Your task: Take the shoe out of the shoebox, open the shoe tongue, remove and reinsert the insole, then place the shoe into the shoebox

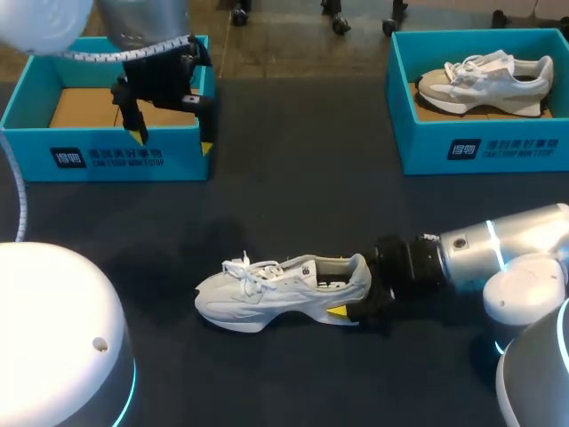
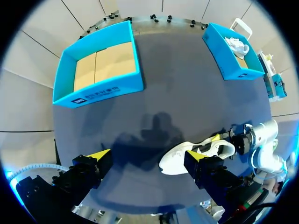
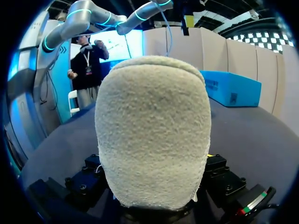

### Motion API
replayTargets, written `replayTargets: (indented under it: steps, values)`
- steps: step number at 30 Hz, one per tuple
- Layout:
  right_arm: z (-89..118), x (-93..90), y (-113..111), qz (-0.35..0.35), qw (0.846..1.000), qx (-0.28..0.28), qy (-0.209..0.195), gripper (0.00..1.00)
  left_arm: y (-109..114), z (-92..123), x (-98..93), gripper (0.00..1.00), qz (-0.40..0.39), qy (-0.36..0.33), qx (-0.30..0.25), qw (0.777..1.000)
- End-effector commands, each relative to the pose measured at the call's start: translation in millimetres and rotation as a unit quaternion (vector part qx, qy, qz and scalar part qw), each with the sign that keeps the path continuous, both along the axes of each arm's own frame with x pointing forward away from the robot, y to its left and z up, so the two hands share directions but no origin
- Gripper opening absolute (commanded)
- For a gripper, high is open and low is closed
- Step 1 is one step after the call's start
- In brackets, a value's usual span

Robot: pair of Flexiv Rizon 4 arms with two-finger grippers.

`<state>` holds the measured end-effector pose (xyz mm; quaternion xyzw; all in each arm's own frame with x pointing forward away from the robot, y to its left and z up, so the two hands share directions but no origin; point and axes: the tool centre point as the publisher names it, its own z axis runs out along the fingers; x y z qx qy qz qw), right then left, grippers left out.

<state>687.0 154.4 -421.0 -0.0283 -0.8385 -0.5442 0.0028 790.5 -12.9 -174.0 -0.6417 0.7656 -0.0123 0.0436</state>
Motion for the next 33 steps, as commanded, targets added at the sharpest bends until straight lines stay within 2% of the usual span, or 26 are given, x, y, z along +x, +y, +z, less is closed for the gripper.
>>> replayTargets:
  steps: [1, 2, 4, 10, 16, 27, 31, 33]
  values:
    - [-3.6, -0.1, -1.6, 0.0, 1.0, -0.003, 0.001, 0.0, -2.1, 0.4, 3.4, 1.0, 0.0, 0.003, 0.003, 1.0]
    - [-3.6, -0.1, -1.6, 0.0, 1.0, -0.003, 0.001, 0.0, -2.1, 0.4, 3.4, 1.0, 0.0, 0.003, 0.003, 1.0]
    - [-3.6, -0.1, -1.6, 0.0, 1.0, -0.003, 0.001, 0.0, -8.7, -14.9, -6.2, 1.0, 0.007, 0.015, 0.009, 1.0]
    - [-3.6, -0.1, -1.6, 0.0, 1.0, -0.003, 0.001, 0.0, -35.6, -50.9, -51.8, 1.0, -0.013, 0.044, 0.026, 0.999]
    - [-3.6, -0.1, -1.6, 0.0, 1.0, -0.003, 0.001, 0.0, -62.5, -60.5, -81.7, 1.0, -0.03, 0.063, 0.006, 0.998]
    - [-3.6, -0.1, -1.6, 0.0, 1.0, -0.003, 0.001, 0.0, -62.5, -60.5, -81.7, 1.0, -0.03, 0.063, 0.006, 0.998]
    - [-3.6, -0.1, -1.6, 0.0, 1.0, -0.003, 0.001, 0.0, -98.0, -82.3, -89.2, 1.0, -0.02, 0.061, 0.016, 0.998]
    - [-3.6, -0.1, -1.6, 0.0, 1.0, -0.003, 0.001, 0.0, -113.4, -86.3, -91.6, 1.0, -0.014, 0.066, 0.02, 0.998]
